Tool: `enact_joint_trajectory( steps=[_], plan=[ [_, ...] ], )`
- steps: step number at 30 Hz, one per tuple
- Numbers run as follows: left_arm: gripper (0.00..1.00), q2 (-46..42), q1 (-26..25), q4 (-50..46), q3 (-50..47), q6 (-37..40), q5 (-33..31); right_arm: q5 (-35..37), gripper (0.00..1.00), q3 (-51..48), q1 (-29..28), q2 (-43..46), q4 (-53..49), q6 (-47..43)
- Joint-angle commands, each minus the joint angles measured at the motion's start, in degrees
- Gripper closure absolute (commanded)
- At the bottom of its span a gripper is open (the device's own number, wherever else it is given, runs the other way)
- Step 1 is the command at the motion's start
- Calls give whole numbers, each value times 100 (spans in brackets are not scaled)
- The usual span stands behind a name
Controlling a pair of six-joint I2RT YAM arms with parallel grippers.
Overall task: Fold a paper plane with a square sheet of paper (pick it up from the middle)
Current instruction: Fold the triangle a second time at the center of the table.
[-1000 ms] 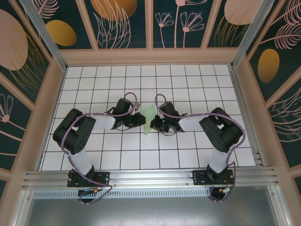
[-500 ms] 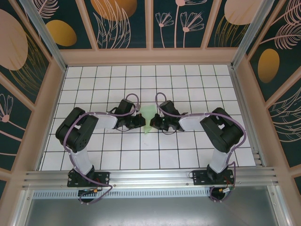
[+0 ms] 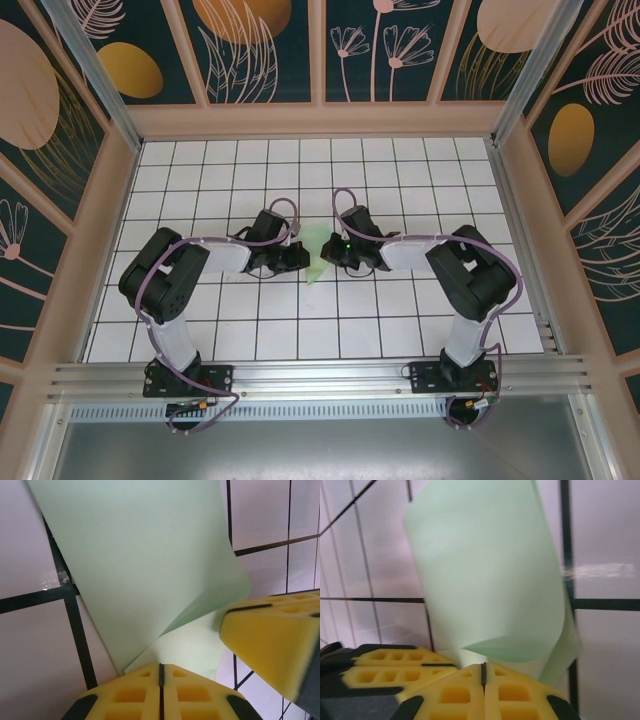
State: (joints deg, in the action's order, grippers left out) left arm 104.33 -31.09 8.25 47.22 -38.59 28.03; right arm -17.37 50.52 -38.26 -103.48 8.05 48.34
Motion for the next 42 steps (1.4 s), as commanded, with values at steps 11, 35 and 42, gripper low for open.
enact_joint_trajectory(
  steps=[11,35,42],
  plan=[
    [90,236,-20,-408,6,184,-354,390,95,92,95,260,-318,-106],
    [91,263,-15,-473,2,203,-459,533,96,-4,410,529,-268,-169],
    [91,253,-20,-476,15,211,-444,-154,96,26,239,475,-70,-418]
  ],
)
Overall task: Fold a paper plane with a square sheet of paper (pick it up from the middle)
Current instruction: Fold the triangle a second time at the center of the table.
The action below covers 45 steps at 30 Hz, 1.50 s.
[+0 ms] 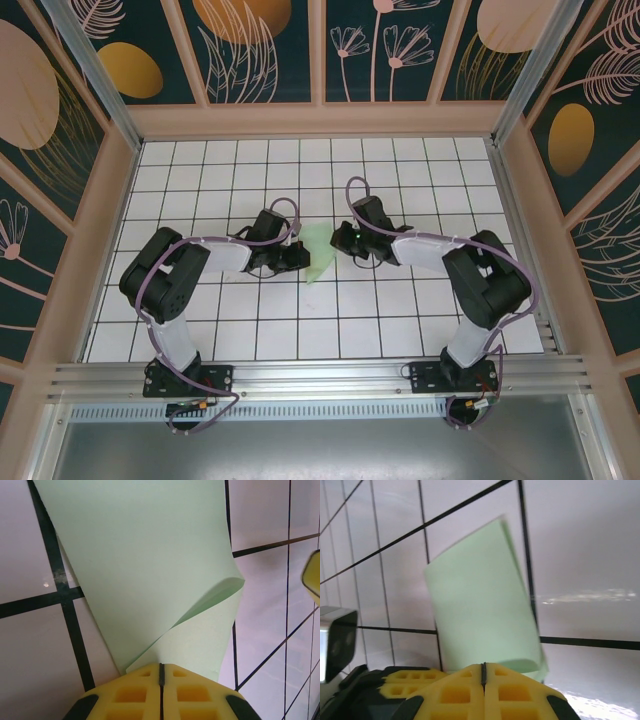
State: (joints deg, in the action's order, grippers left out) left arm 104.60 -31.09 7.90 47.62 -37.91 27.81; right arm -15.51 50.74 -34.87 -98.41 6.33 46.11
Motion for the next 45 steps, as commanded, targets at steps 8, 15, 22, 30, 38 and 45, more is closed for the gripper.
enact_joint_trajectory(
  steps=[8,15,22,30,38,45],
  plan=[
    [91,221,-15,-412,35,205,-391,-541,95,-152,-125,-434,137,-156],
    [90,201,-18,-272,148,390,-276,-450,96,-377,-191,-456,86,72],
    [89,114,-18,-469,426,734,-575,-283,96,-642,-377,-349,326,641],
    [90,122,-13,-498,391,863,-412,-126,96,-538,-404,-42,444,692],
    [90,140,-20,-484,363,843,-341,-412,96,-443,-485,-243,592,693],
    [90,109,-20,-482,361,794,-312,-424,96,-434,-529,-412,578,760]
  ],
)
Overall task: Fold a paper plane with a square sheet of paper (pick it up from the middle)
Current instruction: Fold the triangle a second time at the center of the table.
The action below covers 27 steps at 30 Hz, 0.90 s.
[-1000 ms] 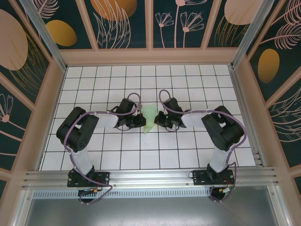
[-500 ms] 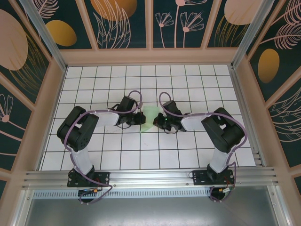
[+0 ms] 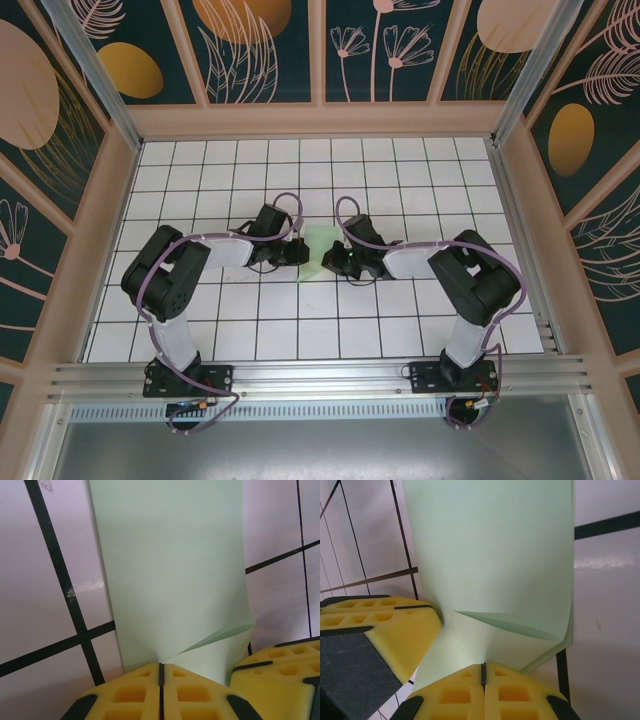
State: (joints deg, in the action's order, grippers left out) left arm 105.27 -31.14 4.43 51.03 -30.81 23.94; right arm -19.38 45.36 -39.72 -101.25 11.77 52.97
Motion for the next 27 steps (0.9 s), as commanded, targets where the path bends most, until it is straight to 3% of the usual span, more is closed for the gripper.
enact_joint_trajectory(
  steps=[1,7,17,23,27],
  plan=[
    [90,-9,-15,-131,27,63,79,7,95,102,-51,-152,-24,74],
    [85,-533,-13,54,-68,-287,249,290,95,126,-52,-323,-383,172],
    [81,-1656,-134,501,-1023,-1324,519,540,96,109,-88,-432,-588,328],
    [81,-1605,-513,485,-1073,-1637,464,553,96,96,-97,-470,-614,363],
    [84,-1325,-556,293,-940,-1614,62,558,96,71,-97,-481,-607,378]
  ],
)
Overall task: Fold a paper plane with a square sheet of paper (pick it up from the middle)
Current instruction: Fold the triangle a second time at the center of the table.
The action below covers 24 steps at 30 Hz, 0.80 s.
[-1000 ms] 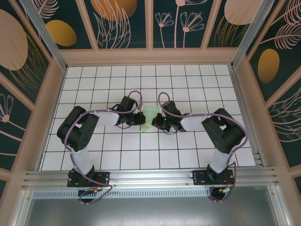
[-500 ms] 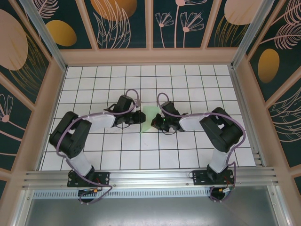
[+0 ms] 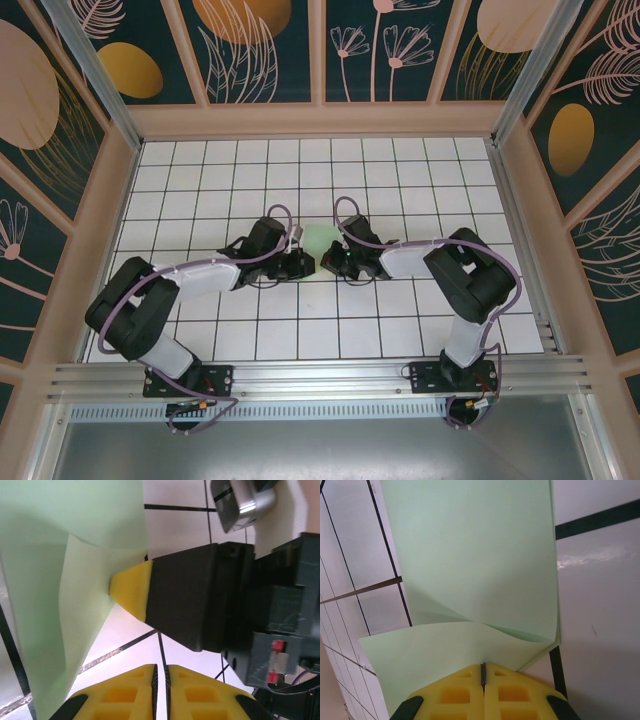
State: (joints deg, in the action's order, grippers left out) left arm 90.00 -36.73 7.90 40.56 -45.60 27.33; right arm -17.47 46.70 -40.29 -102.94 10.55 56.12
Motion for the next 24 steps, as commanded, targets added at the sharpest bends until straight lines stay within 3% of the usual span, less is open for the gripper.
enact_joint_trajectory(
  steps=[1,12,24],
  plan=[
    [85,273,7,-82,140,-138,-365,368,96,-60,-40,-316,-492,58],
    [85,580,7,-161,196,-150,-711,367,96,-78,-40,-307,-526,16],
    [85,657,8,-43,-24,-271,-383,376,96,-87,-42,-358,-531,13]
  ],
)
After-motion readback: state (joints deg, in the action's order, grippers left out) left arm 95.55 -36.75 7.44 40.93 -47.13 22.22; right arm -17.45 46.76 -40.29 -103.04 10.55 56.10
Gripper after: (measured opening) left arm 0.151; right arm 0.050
